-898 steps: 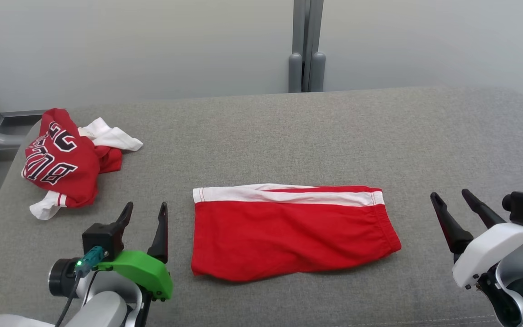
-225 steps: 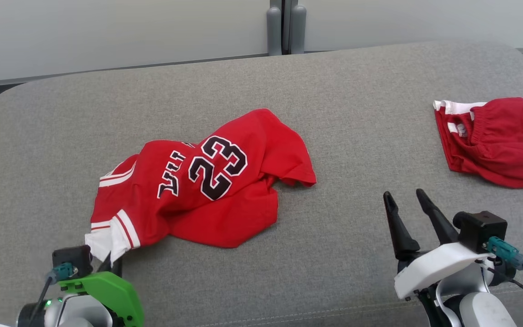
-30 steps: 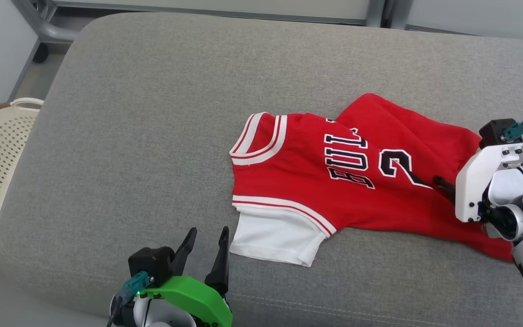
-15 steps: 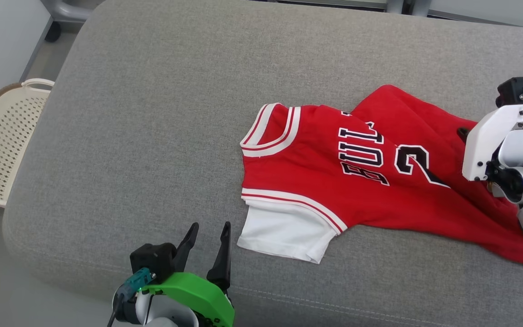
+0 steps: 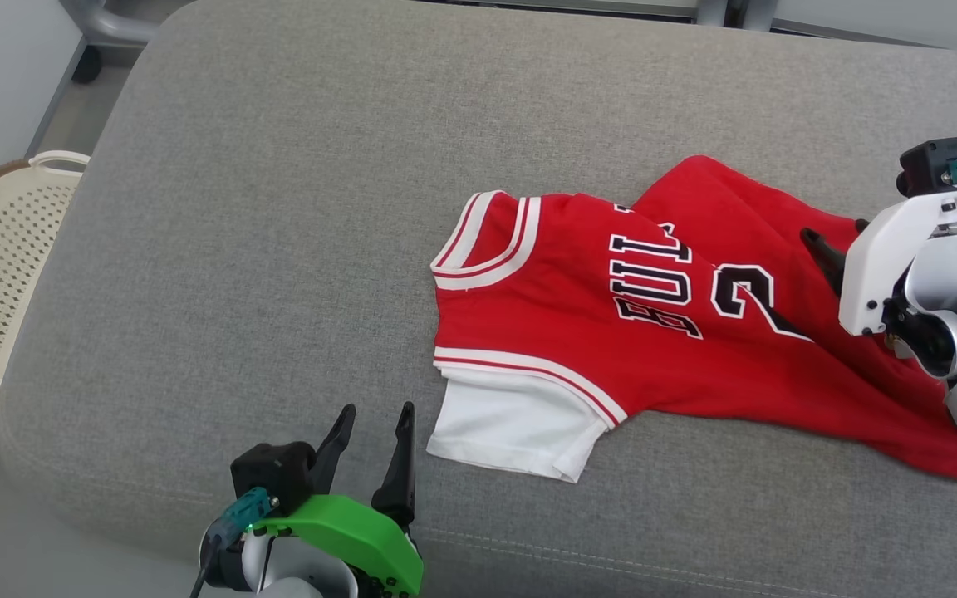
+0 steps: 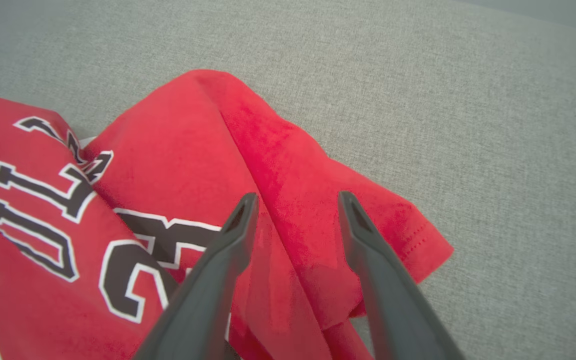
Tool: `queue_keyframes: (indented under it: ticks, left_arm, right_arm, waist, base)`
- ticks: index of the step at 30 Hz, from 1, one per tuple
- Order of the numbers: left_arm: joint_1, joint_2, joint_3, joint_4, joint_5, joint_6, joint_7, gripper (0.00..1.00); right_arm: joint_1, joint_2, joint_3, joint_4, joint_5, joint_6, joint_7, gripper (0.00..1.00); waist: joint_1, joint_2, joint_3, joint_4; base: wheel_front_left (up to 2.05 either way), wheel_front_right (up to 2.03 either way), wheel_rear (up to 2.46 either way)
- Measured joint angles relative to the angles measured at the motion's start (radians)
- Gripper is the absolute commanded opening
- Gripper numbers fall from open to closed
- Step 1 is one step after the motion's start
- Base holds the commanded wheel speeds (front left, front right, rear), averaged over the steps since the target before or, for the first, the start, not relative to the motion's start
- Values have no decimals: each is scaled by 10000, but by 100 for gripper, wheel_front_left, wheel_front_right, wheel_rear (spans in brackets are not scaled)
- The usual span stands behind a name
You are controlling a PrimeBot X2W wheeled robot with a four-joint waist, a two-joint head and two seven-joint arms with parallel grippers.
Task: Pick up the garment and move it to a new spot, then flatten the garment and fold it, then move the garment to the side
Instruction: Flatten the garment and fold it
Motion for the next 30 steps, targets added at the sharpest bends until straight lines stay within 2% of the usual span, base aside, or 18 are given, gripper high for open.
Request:
queue_keyframes:
  ticks: [10,16,22,23,28,29,30]
  left_arm:
    - [31,171,23,-276,90,182,-27,100]
    - [20,299,25,-476,144,274,29,100]
    - [-120,314,-27,-596,194,280,109,100]
    - [-182,291,-42,-604,219,282,136,100]
    - [-220,245,-19,-562,219,278,128,100]
    - [-221,228,-21,-548,219,267,113,100]
    - [-221,209,-21,-537,219,265,102,100]
  right_arm:
    - [1566,-688,-4,-1908,529,0,-848,100]
    - [2440,-732,111,-2495,318,0,-903,100]
    - [2012,-589,543,-2144,-125,0,-637,100]
    - [1612,-546,773,-1657,-270,2,-472,100]
    - [1060,-493,1166,-840,-278,0,-198,100]
    - [978,-495,1241,-727,-268,0,-178,83]
    - [890,-502,1350,-639,-228,0,-176,46]
  waist:
    - [0,0,-181,-534]
    - [0,0,-163,-814]
    - [0,0,32,-770]
    - [0,0,116,-614]
    - [0,0,255,-271]
    - [0,0,277,-202]
    - [0,0,297,-133]
  base:
    - [0,0,0]
    - [0,0,0]
    - [0,0,0]
    - [0,0,0]
    - [0,0,0]
    - [0,0,0]
    - [0,0,0]
